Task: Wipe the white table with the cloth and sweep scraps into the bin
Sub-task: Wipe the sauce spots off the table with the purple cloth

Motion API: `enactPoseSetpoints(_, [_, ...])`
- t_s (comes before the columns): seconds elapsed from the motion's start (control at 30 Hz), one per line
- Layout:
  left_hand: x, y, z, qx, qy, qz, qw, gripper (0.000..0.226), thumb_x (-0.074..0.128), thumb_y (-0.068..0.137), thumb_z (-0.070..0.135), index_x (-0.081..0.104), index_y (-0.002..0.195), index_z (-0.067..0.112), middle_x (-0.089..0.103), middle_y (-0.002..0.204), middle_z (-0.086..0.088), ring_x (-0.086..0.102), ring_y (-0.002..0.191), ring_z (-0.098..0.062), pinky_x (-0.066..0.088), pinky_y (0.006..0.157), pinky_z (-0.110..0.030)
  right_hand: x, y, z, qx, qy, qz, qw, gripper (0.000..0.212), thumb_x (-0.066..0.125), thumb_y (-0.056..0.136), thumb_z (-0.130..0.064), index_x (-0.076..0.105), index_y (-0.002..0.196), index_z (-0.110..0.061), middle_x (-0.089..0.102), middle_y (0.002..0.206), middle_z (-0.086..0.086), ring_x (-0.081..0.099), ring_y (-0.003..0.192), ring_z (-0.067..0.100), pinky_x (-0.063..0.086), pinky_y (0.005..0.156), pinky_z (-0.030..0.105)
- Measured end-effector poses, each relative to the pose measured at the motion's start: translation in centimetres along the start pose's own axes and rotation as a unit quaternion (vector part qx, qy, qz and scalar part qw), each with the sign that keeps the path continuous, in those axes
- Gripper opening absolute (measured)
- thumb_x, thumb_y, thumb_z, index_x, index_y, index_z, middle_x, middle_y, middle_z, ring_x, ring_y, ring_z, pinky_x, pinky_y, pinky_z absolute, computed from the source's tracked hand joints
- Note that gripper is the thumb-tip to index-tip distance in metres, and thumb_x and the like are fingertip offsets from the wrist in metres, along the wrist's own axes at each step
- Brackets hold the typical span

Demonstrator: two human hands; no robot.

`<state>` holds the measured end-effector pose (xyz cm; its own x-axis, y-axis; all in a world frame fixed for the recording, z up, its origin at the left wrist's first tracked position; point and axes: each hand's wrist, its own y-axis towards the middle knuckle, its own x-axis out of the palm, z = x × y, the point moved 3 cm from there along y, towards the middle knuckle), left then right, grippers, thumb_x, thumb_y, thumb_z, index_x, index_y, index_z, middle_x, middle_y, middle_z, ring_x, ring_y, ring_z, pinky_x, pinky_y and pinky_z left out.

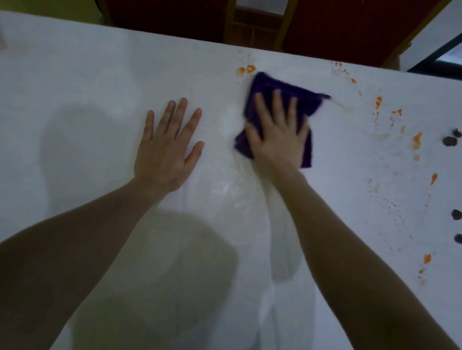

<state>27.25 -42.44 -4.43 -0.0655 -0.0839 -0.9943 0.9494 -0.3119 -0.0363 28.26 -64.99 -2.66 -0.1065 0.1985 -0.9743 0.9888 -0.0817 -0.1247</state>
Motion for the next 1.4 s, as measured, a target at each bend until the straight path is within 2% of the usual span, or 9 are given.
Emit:
enactPoseSetpoints(0.1, [0.1,0.0,0.1,-0.003,0.002,0.001,1.0,0.064,0.013,0.1,0.052,0.006,0.159,0.026,0.004,0.167,-0.005,0.004,0.154,-0.023,0.008,0.122,-0.053,1.4,-5.4,-3.4,-0.092,-0.022,-0.005,0.996,0.061,0.028,0.099,-0.054,0.016,0.156,-0.036,0.01,0.165,-0.001,0.003,0.151,0.028,0.009,0.119,0.053])
enactPoseSetpoints(0.23, [0.0,0.1,0.0,0.001,0.0,-0.001,1.0,0.064,0.013,0.1,0.051,0.006,0.159,0.026,0.002,0.167,-0.005,0.003,0.154,-0.023,0.007,0.122,-0.053,1.8,-12.7,0.1,-0.114,-0.015,-0.032,0.993,0.061,0.03,0.099,-0.057,0.017,0.155,-0.038,0.009,0.165,-0.005,0.001,0.152,0.023,0.01,0.119,0.049])
enactPoseSetpoints(0.43, [0.0,0.2,-0.1,0.0,-0.002,-0.003,1.0,0.064,0.015,0.101,0.051,0.006,0.159,0.025,0.001,0.167,-0.006,0.002,0.154,-0.024,0.006,0.123,-0.053,-0.8,-11.7,9.6,0.05,-0.031,-0.017,0.998,0.069,0.026,0.092,-0.066,0.019,0.155,-0.038,0.013,0.164,-0.001,0.008,0.151,0.025,0.01,0.118,0.057])
enactPoseSetpoints(0.57, [0.0,0.1,-0.1,0.001,0.003,-0.001,1.0,0.064,0.01,0.1,0.052,0.005,0.158,0.025,0.002,0.167,-0.006,0.003,0.154,-0.024,0.006,0.123,-0.052,-1.4,-4.4,8.6,0.127,0.001,-0.002,0.992,0.067,0.02,0.094,-0.067,0.009,0.155,-0.04,0.004,0.165,-0.001,-0.003,0.151,0.029,0.003,0.118,0.059])
enactPoseSetpoints(0.8, [-0.1,0.0,0.0,-0.006,-0.007,-0.009,1.0,0.064,0.011,0.1,0.052,0.003,0.158,0.026,0.0,0.167,-0.005,0.0,0.154,-0.022,0.003,0.123,-0.051,1.0,-5.6,-2.8,-0.026,-0.023,-0.002,0.999,0.061,0.025,0.099,-0.057,0.012,0.156,-0.038,0.007,0.165,-0.003,0.0,0.151,0.03,0.004,0.119,0.056])
enactPoseSetpoints(0.97, [-0.2,0.0,0.0,-0.002,-0.01,-0.013,1.0,0.064,0.013,0.101,0.051,0.002,0.158,0.026,-0.001,0.167,-0.004,-0.001,0.154,-0.023,0.004,0.123,-0.052,2.3,-15.2,-2.3,-0.092,-0.001,-0.031,0.995,0.06,0.027,0.1,-0.054,0.012,0.156,-0.037,0.004,0.165,-0.005,-0.005,0.152,0.023,0.007,0.12,0.052])
enactPoseSetpoints(1.1, [-0.2,0.1,-0.1,0.0,-0.011,-0.009,1.0,0.063,0.016,0.101,0.05,0.005,0.158,0.025,0.002,0.167,-0.006,0.002,0.154,-0.024,0.005,0.123,-0.053,1.4,-18.3,3.8,-0.044,-0.02,-0.034,0.998,0.065,0.03,0.095,-0.059,0.019,0.155,-0.037,0.01,0.164,-0.004,0.003,0.152,0.022,0.015,0.117,0.054])
enactPoseSetpoints(1.23, [-0.2,0.0,-0.1,0.0,-0.012,-0.008,1.0,0.064,0.015,0.101,0.05,0.006,0.158,0.025,0.001,0.167,-0.006,0.001,0.154,-0.024,0.005,0.123,-0.052,-0.6,-12.9,9.0,0.07,-0.023,-0.03,0.997,0.068,0.025,0.093,-0.066,0.015,0.155,-0.04,0.008,0.165,-0.003,0.003,0.151,0.026,0.008,0.117,0.059])
enactPoseSetpoints(1.4, [-0.1,0.0,-0.1,-0.001,-0.008,-0.006,1.0,0.063,0.015,0.101,0.05,0.007,0.158,0.025,0.003,0.167,-0.006,0.003,0.154,-0.024,0.006,0.123,-0.053,-0.5,-3.9,5.1,0.102,-0.002,-0.007,0.995,0.064,0.025,0.097,-0.062,0.01,0.155,-0.04,0.004,0.165,-0.003,-0.003,0.151,0.031,0.003,0.118,0.06])
